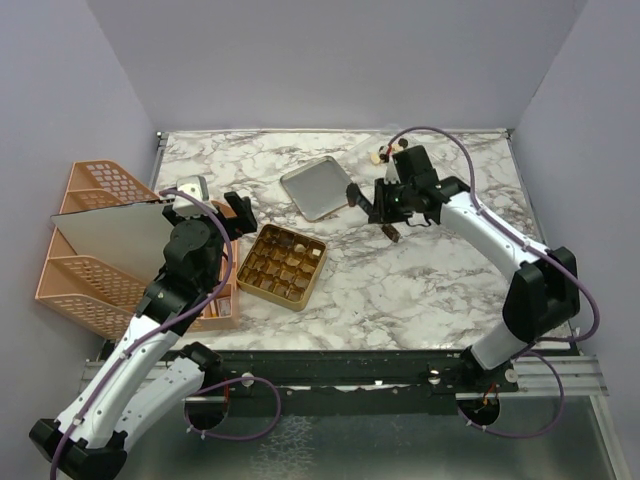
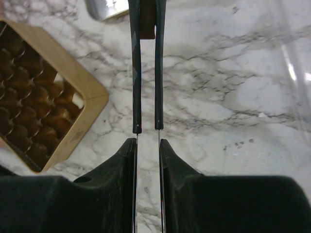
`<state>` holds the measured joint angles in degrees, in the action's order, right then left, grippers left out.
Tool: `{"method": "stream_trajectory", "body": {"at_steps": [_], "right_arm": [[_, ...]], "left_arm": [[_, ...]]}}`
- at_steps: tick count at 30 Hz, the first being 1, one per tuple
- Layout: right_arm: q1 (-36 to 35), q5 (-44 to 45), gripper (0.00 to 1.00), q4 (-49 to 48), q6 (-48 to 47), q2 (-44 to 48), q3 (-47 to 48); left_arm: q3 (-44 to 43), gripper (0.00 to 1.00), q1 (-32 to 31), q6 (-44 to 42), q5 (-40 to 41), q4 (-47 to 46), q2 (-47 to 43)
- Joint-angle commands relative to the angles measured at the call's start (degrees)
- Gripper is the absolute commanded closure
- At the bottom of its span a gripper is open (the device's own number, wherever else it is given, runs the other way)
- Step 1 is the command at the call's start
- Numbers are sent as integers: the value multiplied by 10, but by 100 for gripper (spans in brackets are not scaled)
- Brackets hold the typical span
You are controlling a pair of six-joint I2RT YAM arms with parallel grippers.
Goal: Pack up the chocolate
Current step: Place the fake chocolate in the packing box.
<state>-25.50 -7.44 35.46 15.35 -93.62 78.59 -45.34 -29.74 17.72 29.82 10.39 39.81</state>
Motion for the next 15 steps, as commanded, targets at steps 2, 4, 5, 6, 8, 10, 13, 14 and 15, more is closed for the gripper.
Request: {"method": "stream_trajectory", "body": {"at_steps": [2, 4, 5, 6, 8, 10, 13, 14, 15], "right_arm": [[-51, -97, 84, -67, -2, 69, -80], [-66, -113, 84, -68, 4, 81, -99], [-74, -122, 84, -69, 8, 86, -106], [-83, -125, 84, -70, 10, 94, -112], [-98, -127, 84, -78, 18, 117, -122], [-108, -125, 84, -89, 30, 137, -133], [-113, -128, 84, -104, 51, 160, -149], [-115, -128, 84, -103, 50, 163, -152], [-116, -129, 84, -101, 47, 163, -154]], "left_arm": [[12, 1, -1, -12, 32, -10, -10], [11, 1, -1, -15, 33, -12, -10], [11, 1, -1, -15, 35, -11, -10], [11, 1, -1, -15, 35, -11, -10], [13, 1, -1, -16, 37, -11, -15], [18, 1, -1, -17, 42, -15, -18], [25, 1, -2, -18, 46, -25, -19], [28, 1, -2, -18, 48, -28, -17], [30, 1, -4, -18, 53, -29, -12]]}}
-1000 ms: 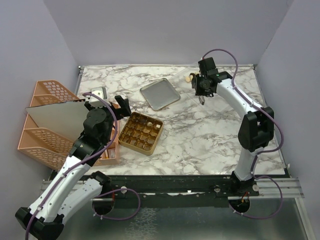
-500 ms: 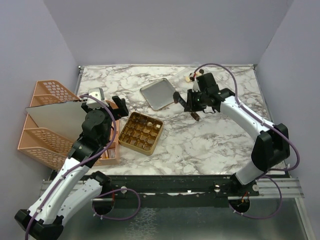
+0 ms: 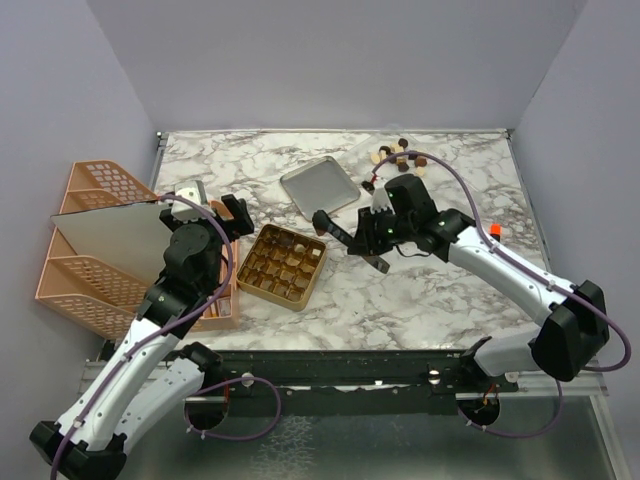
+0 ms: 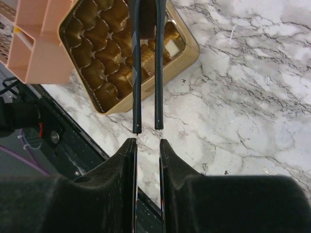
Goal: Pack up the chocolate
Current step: Place the fake chocolate in the packing box.
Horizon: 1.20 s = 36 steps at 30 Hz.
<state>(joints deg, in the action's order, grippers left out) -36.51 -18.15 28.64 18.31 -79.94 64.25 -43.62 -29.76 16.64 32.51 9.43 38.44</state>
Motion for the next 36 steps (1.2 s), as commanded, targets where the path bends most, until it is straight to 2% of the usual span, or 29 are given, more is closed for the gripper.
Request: {"method": "stream_trajectory", "body": {"at_steps": [1, 9, 22, 36], "right_arm": [[-7, -22, 83, -28, 10, 27, -11], [-12, -19, 82, 31, -61, 12, 19], [-35, -38, 82, 16, -108, -20, -2], [-37, -54, 82, 12, -142, -51, 6]], "left_arm": [[13, 1, -6, -9, 32, -19, 8], [20, 1, -12, -30, 75, -31, 25], [104, 1, -12, -85, 129, -142, -9], [115, 1, -11, -99, 144, -159, 38]]}}
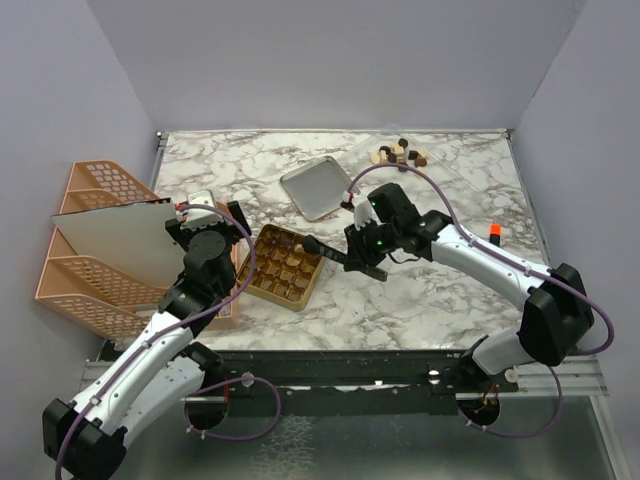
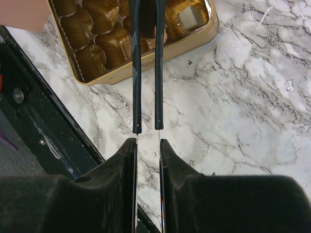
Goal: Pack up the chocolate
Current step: Place the fake chocolate in the packing box.
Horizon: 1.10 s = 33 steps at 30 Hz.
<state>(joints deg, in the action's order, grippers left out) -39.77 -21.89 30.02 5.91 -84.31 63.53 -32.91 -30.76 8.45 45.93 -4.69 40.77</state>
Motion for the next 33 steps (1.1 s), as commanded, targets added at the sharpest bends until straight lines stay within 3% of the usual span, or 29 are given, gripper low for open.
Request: {"method": "stream_trajectory", "body": {"at_steps": [1, 8, 13, 15, 23, 29, 33], "right_arm": [[-4, -19, 82, -6, -18, -9, 15], [-4, -4, 81, -26, 2, -37, 58], [-4, 8, 81, 62, -14, -108, 187], [-4, 11, 81, 123, -18, -135, 253], [-3, 2, 81, 199, 6, -161, 326], [-3, 8, 81, 249, 8, -132, 299], [-4, 36, 81, 233, 15, -109, 268]], "left_arm": [[6, 1, -2, -18, 7, -15, 18], [29, 1, -2, -2, 5, -27, 12], [43, 1, -2, 1, 33, -76, 55], [15, 1, -1, 13, 55, -48, 84], [-161, 1, -1, 72, 45, 156, 162], [-189, 1, -1, 74, -4, 201, 149], [-199, 1, -1, 20, -45, 208, 154]]}}
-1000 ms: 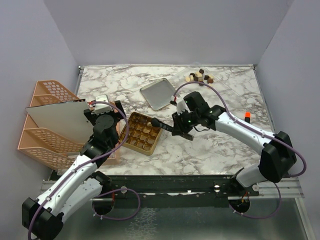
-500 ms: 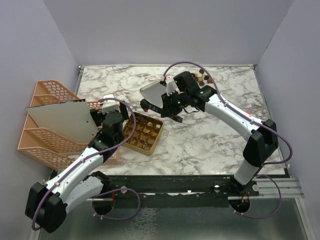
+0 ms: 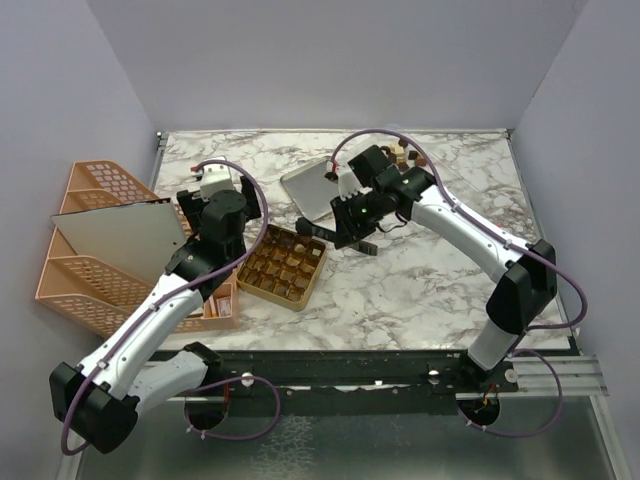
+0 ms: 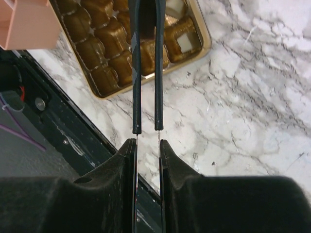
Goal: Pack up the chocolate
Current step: Place the fake chocolate in the packing box.
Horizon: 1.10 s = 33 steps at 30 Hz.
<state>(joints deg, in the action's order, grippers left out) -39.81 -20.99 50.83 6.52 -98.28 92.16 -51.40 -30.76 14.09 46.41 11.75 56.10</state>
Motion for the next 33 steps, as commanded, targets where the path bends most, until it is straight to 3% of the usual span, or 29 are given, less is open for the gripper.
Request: {"method": "stream_trajectory", "body": {"at_steps": [1, 4, 11, 19, 33], "right_arm": [[-3, 30, 81, 15, 16, 32, -21], [-3, 16, 81, -12, 24, 32, -44], [-3, 53, 82, -53, 37, 72, -135], [-4, 11, 81, -99, 55, 121, -191], [-9, 8, 76, -98, 80, 98, -192]], "left_arm": [[-18, 1, -1, -43, -42, 51, 8], [-18, 1, -1, -31, -18, 64, 20], [42, 1, -1, 37, -101, 50, -31], [72, 1, -1, 61, -125, 52, -108], [81, 1, -1, 74, -145, 56, -146]]}}
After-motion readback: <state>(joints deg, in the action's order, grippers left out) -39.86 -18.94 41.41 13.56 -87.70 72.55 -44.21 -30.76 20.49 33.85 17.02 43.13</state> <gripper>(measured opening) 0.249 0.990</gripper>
